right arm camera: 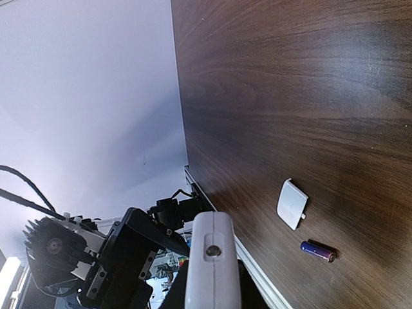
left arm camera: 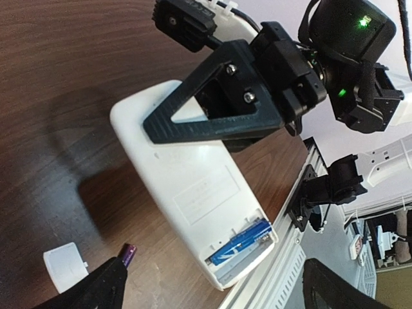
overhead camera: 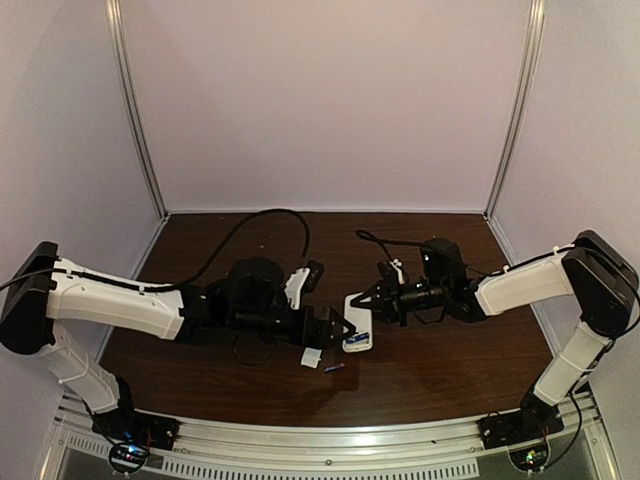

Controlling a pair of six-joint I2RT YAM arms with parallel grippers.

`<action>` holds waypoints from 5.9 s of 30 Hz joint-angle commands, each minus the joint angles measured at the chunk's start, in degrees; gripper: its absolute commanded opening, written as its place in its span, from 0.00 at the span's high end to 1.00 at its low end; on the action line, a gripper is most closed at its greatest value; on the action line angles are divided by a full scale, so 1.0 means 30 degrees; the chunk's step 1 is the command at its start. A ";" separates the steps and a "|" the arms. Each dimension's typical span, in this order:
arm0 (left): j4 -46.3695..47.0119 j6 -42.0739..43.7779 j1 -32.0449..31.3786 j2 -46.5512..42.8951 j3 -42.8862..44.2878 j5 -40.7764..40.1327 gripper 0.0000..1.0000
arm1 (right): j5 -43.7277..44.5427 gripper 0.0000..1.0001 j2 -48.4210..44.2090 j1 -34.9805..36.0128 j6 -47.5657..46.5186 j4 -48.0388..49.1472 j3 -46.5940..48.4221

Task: Load the batteries into the remote control
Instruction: Load the battery into the battery compartment, then press the battery in the battery compartment.

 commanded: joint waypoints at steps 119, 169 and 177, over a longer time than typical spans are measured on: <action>-0.1485 1.2216 0.1894 -0.0228 0.1957 0.4672 0.13 | -0.2187 1.00 -0.1452 0.0194 -0.2195 0.1955 -0.0079; -0.3880 2.2192 -0.3515 0.2853 0.4099 -0.7284 0.39 | -0.0862 1.00 -0.1080 0.0823 -0.3014 -0.1559 0.1028; -0.4128 2.2434 -0.3515 0.3250 0.4255 -0.8381 0.51 | -0.1042 1.00 -0.1179 0.0860 -0.2848 -0.1321 0.0984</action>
